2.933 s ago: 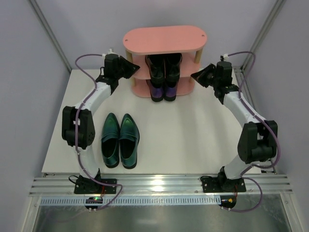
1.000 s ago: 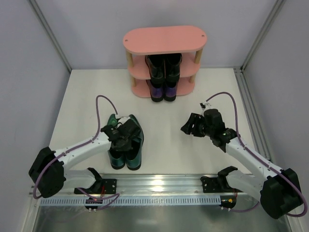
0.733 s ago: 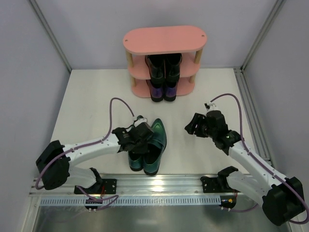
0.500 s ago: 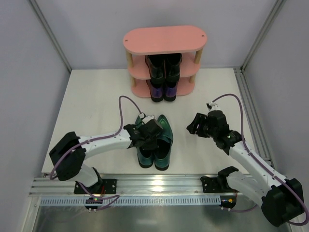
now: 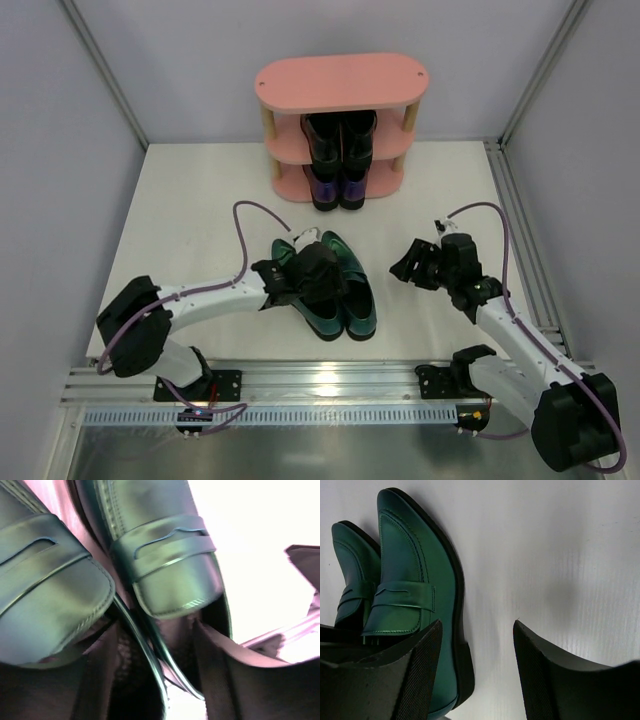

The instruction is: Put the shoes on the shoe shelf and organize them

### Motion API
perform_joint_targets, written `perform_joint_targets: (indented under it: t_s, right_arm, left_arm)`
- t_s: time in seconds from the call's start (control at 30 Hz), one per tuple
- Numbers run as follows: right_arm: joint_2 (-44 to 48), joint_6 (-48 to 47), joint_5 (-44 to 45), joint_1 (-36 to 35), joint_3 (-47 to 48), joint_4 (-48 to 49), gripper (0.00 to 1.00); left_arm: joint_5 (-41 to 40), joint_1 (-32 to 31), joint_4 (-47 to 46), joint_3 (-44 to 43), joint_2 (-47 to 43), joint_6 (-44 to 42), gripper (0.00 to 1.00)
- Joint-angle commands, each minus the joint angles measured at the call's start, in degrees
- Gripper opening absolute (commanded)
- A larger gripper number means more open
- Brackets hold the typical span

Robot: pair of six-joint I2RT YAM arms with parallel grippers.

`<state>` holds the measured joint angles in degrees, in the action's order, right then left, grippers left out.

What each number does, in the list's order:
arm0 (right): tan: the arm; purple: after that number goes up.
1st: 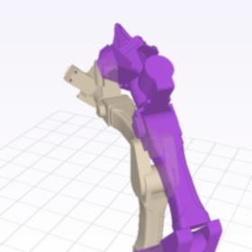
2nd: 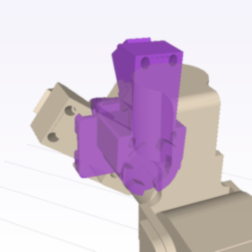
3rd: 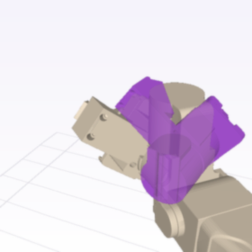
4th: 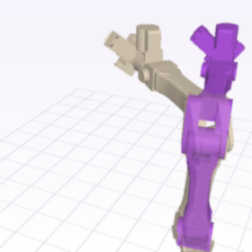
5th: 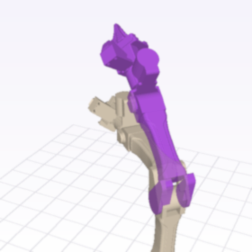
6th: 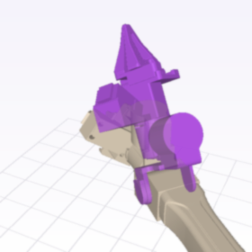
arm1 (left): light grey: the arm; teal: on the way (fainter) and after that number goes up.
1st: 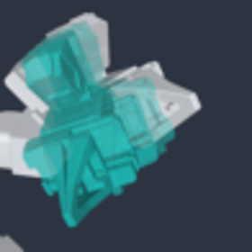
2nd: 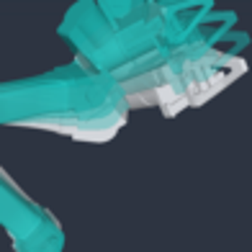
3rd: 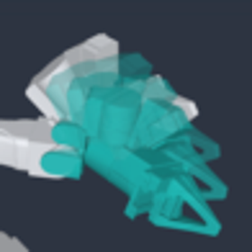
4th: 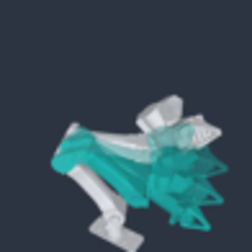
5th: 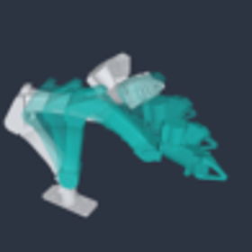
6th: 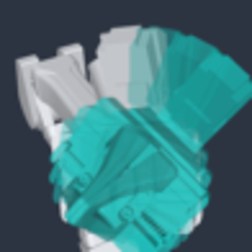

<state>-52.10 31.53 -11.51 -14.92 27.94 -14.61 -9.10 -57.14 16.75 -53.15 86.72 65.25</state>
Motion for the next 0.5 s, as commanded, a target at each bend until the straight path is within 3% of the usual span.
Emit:
perform_joint_targets:
  t_s: [0.0, 0.07, 0.27, 0.4, 0.47]
  right_arm:
    - [0.6, -0.3, -4.7, 0.2, -0.6, 4.4, 0.61]
    - [0.9, -1.6, -5.7, 0.3, 0.1, 3.9, 0.61]
    - [5.1, -4.5, -5.6, 0.2, 3.7, -2.0, 0.61]
    - [4.2, -6.9, -9.9, 0.0, 4.2, -3.0, 0.57]
    - [3.1, -8.8, -11.0, -4.1, 6.4, -4.0, 0.56]
  left_arm:
    - [-3.1, 0.5, -5.9, 1.6, -6.3, 1.2, 0.61]
    - [-3.8, 0.4, -3.2, 2.0, -9.3, 0.8, 0.67]
    - [-6.2, 0.5, 1.3, 4.4, -18.2, -0.5, 0.71]
    - [-14.5, 0.5, 7.7, 10.8, -29.8, 1.6, 0.72]
    - [-18.2, 0.5, 9.1, 13.5, -33.6, 2.8, 0.72]
